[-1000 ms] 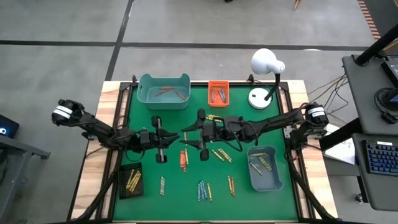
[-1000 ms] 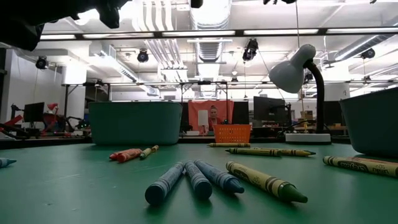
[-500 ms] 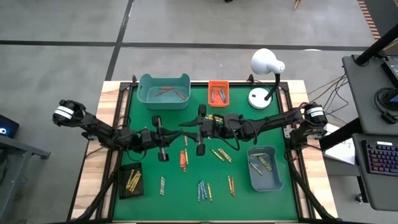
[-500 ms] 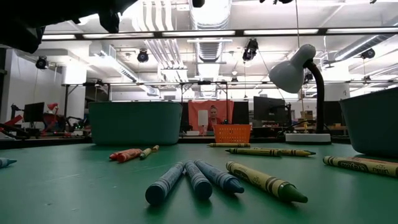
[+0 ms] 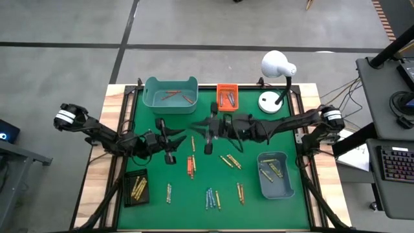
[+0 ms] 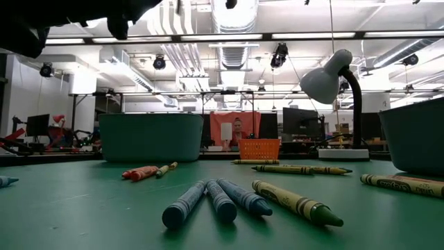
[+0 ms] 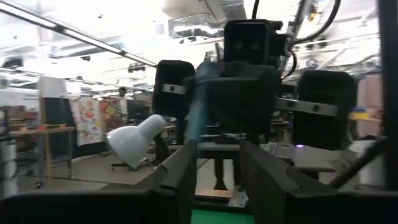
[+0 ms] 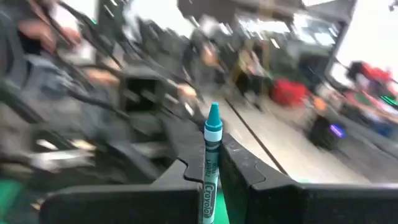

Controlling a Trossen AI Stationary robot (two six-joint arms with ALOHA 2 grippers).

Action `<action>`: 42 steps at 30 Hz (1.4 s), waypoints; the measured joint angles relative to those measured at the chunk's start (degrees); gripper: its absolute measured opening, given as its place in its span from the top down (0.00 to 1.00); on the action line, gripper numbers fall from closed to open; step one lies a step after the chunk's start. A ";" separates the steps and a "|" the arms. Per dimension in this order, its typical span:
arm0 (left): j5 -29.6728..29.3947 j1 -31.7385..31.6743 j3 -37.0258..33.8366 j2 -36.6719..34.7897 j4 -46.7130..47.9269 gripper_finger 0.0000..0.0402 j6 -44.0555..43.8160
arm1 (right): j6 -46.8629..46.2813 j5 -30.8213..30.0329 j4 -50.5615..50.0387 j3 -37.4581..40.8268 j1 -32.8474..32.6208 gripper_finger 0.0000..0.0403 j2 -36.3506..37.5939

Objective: Sort crayons
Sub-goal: Put the blue crayon into the orange bin, then put the yellow crayon into the black bin

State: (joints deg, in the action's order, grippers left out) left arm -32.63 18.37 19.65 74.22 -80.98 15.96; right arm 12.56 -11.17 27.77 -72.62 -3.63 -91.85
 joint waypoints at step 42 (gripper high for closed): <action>-16.54 -0.07 -0.21 -1.21 8.85 0.68 -4.92 | -35.09 -11.31 -56.18 -9.59 29.91 0.63 -10.13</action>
State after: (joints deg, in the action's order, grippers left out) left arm -49.17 18.31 19.45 73.01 -72.12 11.04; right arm -22.54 -22.49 -28.41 -82.21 26.28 -101.98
